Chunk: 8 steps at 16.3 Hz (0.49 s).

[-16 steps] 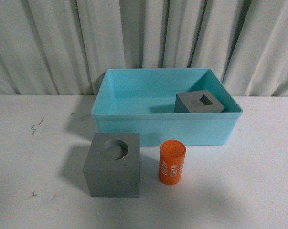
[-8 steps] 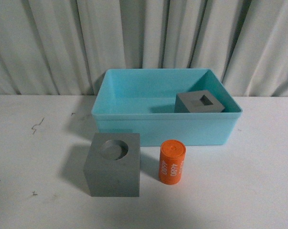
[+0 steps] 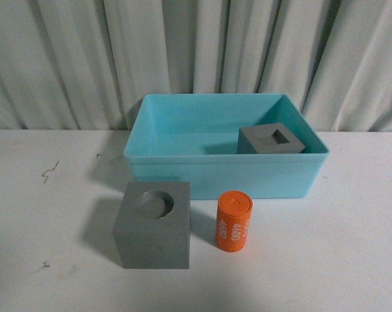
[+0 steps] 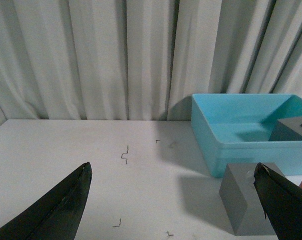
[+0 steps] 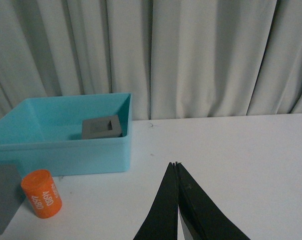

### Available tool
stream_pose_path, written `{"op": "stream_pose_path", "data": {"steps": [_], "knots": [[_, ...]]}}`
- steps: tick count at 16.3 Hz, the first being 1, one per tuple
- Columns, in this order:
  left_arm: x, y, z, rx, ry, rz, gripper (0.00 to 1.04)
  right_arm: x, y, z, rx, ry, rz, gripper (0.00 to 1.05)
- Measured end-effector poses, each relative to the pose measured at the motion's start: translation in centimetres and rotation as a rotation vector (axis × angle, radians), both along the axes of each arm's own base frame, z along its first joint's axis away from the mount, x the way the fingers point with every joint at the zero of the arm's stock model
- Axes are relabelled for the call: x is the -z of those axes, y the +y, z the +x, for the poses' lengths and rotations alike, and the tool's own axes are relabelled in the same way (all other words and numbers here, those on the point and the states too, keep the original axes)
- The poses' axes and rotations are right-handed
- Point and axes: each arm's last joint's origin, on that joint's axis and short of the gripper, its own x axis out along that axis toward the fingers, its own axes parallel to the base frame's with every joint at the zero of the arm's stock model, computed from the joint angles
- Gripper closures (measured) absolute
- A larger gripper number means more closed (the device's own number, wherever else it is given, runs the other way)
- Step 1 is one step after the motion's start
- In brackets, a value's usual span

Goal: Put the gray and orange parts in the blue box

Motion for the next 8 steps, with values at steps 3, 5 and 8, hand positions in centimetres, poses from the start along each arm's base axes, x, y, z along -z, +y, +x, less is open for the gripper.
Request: {"op": "stream_pose_path", "data": {"steps": [3,5,8], "knots": [[0.0,0.0,0.0,0.0,0.0,0.0,0.07,0.01,0.0,0.0,0.0,0.001,0.0,1.03],[0.0,0.0,0.0,0.0,0.0,0.0,0.07,0.01,0.0,0.0,0.0,0.001,0.0,1.03],[0.0,0.0,0.0,0.0,0.0,0.0,0.07,0.01,0.0,0.0,0.0,0.001,0.0,0.79]]}}
